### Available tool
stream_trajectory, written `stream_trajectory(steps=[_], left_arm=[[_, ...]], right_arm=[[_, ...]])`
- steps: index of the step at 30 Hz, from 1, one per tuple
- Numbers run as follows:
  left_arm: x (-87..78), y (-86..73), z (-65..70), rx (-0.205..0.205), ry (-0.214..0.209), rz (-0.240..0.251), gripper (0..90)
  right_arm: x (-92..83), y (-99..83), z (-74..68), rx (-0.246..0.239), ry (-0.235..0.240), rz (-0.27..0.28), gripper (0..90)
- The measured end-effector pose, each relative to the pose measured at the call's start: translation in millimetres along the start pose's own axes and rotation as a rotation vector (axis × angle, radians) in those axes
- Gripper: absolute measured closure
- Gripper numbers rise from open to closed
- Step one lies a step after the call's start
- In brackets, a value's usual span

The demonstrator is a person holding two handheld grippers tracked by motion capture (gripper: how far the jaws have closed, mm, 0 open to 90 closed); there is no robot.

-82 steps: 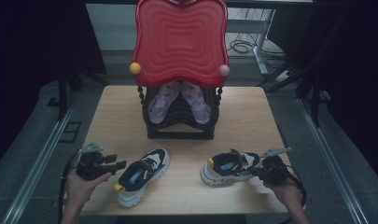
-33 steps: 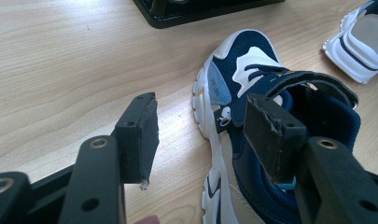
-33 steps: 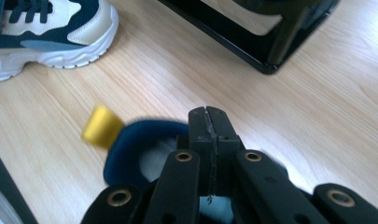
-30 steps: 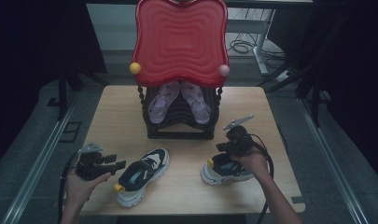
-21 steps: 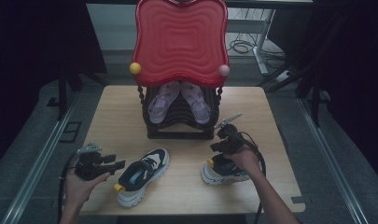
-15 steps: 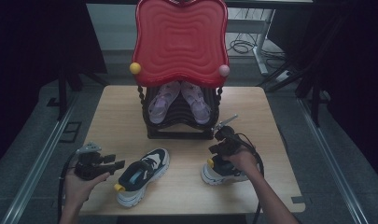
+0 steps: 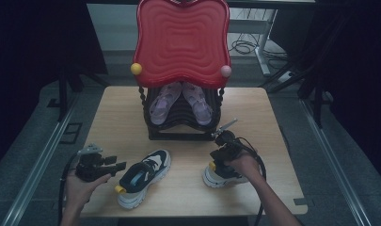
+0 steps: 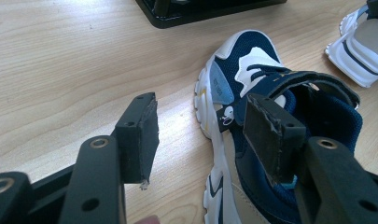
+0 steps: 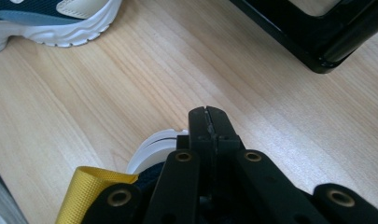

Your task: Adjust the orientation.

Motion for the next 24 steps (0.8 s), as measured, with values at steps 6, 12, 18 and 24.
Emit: stream_trajectory(steps=[6, 12, 18, 24], left_arm=[[0.2, -0.1, 0.3, 0.002, 0.0, -0.004, 44.8], [1.0, -0.2, 0.5, 0.003, 0.0, -0.005, 44.7], [1.3, -0.2, 0.5, 0.003, 0.0, -0.006, 44.7], [1.8, -0.2, 0.8, 0.003, -0.001, -0.006, 44.7]], right_arm=[[-1.5, -5.8, -5.6, -0.011, 0.002, 0.002, 90.0], [-4.4, -15.9, -13.8, -0.039, -0.007, -0.023, 90.0], [-7.1, -24.5, -20.2, -0.066, -0.015, -0.039, 90.0], [-11.2, -34.0, -27.2, -0.093, -0.033, -0.055, 90.0]])
Point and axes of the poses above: each handheld gripper's, and its own axes: x roughly forward along the jaws, y roughly out of its top, z roughly to its right, the point moved 6 cm from there along x, roughly forward along the jaws, and after that the axes turned 8 degrees about -z, right-handed, at the moved point
